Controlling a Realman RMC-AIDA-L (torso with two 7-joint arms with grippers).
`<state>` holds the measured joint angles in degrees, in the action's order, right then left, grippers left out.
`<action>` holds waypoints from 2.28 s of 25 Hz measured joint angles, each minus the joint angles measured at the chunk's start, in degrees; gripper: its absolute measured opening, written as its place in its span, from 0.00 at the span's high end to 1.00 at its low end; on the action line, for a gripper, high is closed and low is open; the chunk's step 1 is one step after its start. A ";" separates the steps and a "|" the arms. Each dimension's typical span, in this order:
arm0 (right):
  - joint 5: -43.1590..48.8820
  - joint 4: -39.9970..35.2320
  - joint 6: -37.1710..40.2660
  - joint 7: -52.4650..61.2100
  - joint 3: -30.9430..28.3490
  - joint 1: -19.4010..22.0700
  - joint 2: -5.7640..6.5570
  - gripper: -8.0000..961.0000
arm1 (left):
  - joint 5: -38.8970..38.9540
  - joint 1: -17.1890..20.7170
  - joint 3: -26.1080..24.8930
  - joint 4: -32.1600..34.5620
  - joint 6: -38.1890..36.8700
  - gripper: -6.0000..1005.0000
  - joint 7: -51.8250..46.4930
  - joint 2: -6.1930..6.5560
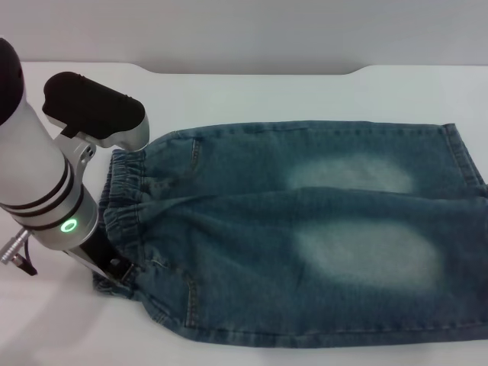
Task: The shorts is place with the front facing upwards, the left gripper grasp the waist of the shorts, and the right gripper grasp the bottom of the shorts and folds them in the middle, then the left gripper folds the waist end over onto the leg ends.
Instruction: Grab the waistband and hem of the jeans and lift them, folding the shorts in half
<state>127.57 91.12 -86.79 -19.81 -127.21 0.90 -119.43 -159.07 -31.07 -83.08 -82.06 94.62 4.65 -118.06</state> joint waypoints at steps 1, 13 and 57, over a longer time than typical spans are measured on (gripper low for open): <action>-0.03 0.00 -0.21 0.11 0.20 0.37 -0.02 0.16 | -0.02 -0.15 -0.02 0.09 0.07 0.94 0.00 0.02; -1.91 -0.14 -0.77 1.18 4.19 4.46 -0.19 0.16 | -0.13 -1.35 0.12 0.86 0.38 0.94 0.74 0.00; -2.25 -6.51 1.98 -1.19 5.83 4.45 0.03 0.17 | -0.02 -1.79 0.98 -0.65 0.65 0.94 0.86 -0.14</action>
<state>125.32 84.61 -84.81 -21.00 -121.38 5.35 -119.39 -159.09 -32.86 -82.11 -82.71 95.27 5.51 -118.21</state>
